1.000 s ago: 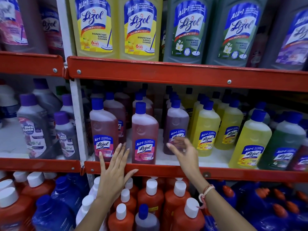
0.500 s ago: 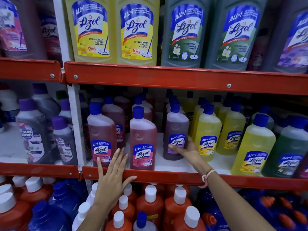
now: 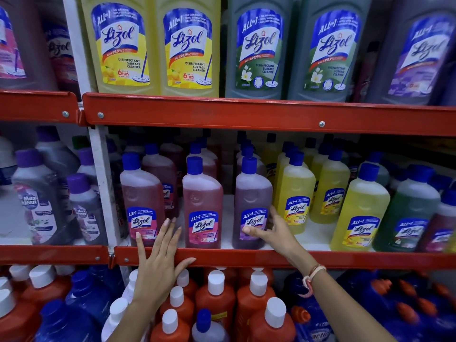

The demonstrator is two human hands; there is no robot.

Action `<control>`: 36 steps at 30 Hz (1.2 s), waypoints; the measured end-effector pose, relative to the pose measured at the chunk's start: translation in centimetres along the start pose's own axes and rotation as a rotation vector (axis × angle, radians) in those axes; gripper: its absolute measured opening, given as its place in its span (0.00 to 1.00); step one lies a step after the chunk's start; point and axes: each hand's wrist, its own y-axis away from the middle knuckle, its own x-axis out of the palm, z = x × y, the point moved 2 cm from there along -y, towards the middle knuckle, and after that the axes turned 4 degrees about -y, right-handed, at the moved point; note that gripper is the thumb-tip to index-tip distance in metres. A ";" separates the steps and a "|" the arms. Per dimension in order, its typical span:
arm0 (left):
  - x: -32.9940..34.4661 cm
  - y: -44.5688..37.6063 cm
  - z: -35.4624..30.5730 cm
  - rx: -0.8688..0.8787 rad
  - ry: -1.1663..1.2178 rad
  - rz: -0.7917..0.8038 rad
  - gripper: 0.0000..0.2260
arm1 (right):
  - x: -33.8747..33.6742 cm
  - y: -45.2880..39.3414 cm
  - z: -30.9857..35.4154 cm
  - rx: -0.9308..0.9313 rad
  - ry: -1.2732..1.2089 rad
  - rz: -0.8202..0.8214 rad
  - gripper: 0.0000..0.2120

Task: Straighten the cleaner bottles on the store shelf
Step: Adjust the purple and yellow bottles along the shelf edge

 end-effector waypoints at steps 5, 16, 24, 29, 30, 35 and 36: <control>0.0 0.1 -0.2 -0.008 -0.005 -0.010 0.36 | -0.1 1.2 0.2 -0.022 0.021 -0.009 0.53; 0.0 0.3 -0.3 -0.002 -0.048 -0.045 0.36 | -0.5 2.3 0.4 -0.067 0.057 -0.046 0.39; -0.1 0.3 -0.3 -0.022 -0.036 -0.015 0.36 | -5.4 2.6 0.5 -0.213 0.090 -0.597 0.21; 0.0 0.3 -0.2 -0.034 -0.021 -0.019 0.36 | -7.5 0.0 0.0 -0.095 0.164 -0.593 0.36; 0.0 0.2 -0.2 -0.036 -0.015 -0.022 0.36 | -7.9 -0.5 -0.2 -0.074 0.138 -0.560 0.38; 0.1 0.2 -0.2 -0.035 -0.007 -0.037 0.36 | -8.9 -2.1 -1.1 0.078 -0.031 -0.278 0.31; 0.1 0.2 -0.2 -0.035 -0.010 -0.042 0.35 | -9.1 -2.3 -1.3 0.085 -0.046 -0.246 0.30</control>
